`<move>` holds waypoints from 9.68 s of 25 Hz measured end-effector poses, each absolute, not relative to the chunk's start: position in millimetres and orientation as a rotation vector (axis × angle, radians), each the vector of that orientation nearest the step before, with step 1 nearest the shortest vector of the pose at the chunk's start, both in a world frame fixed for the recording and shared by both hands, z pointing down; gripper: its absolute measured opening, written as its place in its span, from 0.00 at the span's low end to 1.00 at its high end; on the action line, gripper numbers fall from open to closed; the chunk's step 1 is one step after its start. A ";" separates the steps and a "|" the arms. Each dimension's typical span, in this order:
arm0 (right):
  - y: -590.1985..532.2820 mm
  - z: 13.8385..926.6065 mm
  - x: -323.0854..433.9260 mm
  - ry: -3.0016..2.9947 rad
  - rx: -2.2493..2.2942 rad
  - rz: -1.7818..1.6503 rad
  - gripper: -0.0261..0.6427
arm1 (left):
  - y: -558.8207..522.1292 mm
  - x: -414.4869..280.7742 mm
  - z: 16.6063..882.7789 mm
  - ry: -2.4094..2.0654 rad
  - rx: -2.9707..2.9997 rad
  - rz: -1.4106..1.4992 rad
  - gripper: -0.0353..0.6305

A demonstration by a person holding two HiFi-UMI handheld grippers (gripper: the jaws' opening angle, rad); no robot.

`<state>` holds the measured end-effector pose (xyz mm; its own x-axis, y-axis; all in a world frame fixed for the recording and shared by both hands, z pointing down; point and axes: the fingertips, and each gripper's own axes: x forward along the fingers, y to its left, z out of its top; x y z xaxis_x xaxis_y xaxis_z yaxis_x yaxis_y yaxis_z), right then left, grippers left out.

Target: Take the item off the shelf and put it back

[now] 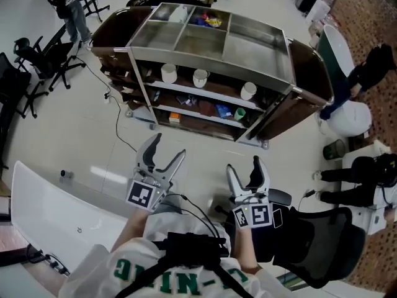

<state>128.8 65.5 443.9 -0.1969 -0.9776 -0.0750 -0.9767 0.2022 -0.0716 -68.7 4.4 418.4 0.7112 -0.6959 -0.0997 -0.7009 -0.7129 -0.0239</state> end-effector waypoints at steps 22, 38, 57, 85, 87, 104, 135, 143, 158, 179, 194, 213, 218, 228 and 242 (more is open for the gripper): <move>-57.3 429.1 99.2 2.337 -2.024 0.073 0.58 | -129.7 -110.3 458.9 1.160 -2.864 0.063 0.50; -64.1 455.2 162.3 2.259 -2.079 -0.014 0.58 | -137.6 -66.1 470.8 1.130 -2.901 0.030 0.50; -22.7 598.6 240.1 2.047 -2.374 -0.226 0.58 | -148.9 63.3 557.2 0.689 -3.069 -0.071 0.50; -257.7 1033.8 362.4 1.977 -2.447 -0.258 0.58 | -262.3 98.4 882.2 0.863 -2.943 0.020 0.50; -285.1 1042.0 373.7 1.963 -2.475 -0.275 0.59 | -264.2 87.5 885.8 0.893 -2.940 0.017 0.50; -267.4 938.2 360.1 1.886 -2.567 -0.337 0.52 | -247.8 41.2 800.4 1.038 -3.034 -0.090 0.50; -48.5 437.0 138.7 2.116 -2.167 -0.121 0.52 | -124.2 -64.9 438.3 1.006 -2.929 0.135 0.50; -46.5 430.9 130.0 2.103 -2.133 -0.142 0.52 | -116.7 -76.7 429.9 1.044 -2.908 0.163 0.50; -59.6 431.2 125.0 2.166 -2.064 -0.146 0.53 | -123.7 -94.4 425.9 1.169 -2.869 0.202 0.50; -79.5 450.3 131.8 2.263 -2.003 -0.187 0.53 | -132.7 -98.7 429.5 1.291 -2.824 0.165 0.50; -93.8 468.8 135.6 2.304 -1.965 -0.180 0.53 | -137.5 -91.6 434.7 1.311 -2.813 0.139 0.50; -143.3 538.4 143.1 2.373 -1.968 -0.278 0.52 | -145.4 -99.3 434.2 1.381 -2.761 0.103 0.50; -174.4 565.2 157.6 2.349 -1.992 -0.292 0.52 | -146.4 -97.6 437.1 1.393 -2.753 0.070 0.50; -246.6 620.7 167.0 2.417 -2.018 -0.316 0.51 | -149.4 -101.0 425.5 1.516 -2.761 0.048 0.50; -319.8 664.0 195.2 2.454 -2.063 -0.377 0.52 | -163.2 -95.7 431.2 1.569 -2.743 -0.013 0.50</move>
<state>195.2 -319.8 664.0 -0.1809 -0.9597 0.2151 -0.9800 0.1574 -0.1220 -95.7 -163.2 431.2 0.5071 -0.8617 0.0164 -0.8619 -0.5070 0.0117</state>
